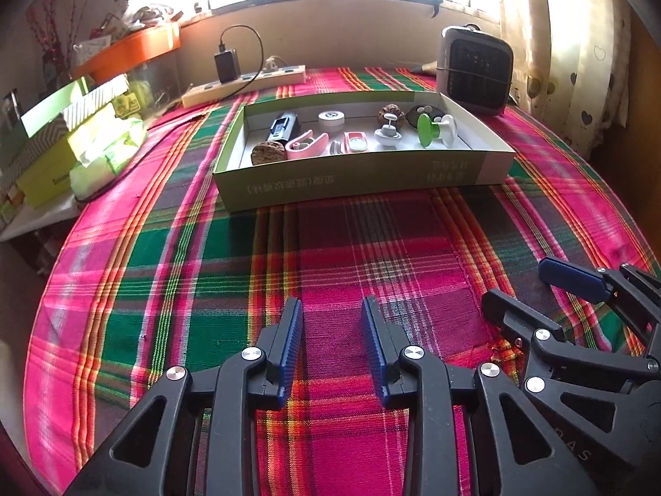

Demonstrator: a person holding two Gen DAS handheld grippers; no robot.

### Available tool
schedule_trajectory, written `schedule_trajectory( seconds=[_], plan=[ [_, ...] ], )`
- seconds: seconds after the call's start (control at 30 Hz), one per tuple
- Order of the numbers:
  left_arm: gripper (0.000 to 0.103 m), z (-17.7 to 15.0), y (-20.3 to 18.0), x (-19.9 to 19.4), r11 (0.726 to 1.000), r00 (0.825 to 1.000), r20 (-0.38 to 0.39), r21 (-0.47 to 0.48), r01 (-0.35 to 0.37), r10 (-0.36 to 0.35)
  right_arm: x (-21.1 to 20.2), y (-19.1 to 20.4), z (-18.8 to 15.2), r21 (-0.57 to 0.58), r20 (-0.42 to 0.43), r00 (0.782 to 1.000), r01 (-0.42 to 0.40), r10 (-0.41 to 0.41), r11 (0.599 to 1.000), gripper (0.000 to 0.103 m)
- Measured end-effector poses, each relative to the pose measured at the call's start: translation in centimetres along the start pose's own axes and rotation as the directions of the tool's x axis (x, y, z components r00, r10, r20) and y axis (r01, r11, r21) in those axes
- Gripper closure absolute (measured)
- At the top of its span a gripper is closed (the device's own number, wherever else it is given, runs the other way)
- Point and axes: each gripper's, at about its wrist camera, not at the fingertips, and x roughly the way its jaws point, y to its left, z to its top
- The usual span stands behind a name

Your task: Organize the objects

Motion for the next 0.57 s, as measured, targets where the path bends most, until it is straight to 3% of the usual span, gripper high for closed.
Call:
schedule_trajectory(
  seconds=[0.57],
  plan=[
    [0.075,-0.07,-0.08,-0.07,1.000,1.000,0.002,-0.004,0.003,-0.003,-0.02,0.00,-0.01,0.000,0.000,1.000,0.000,0.000,1.000,0.047]
  ],
)
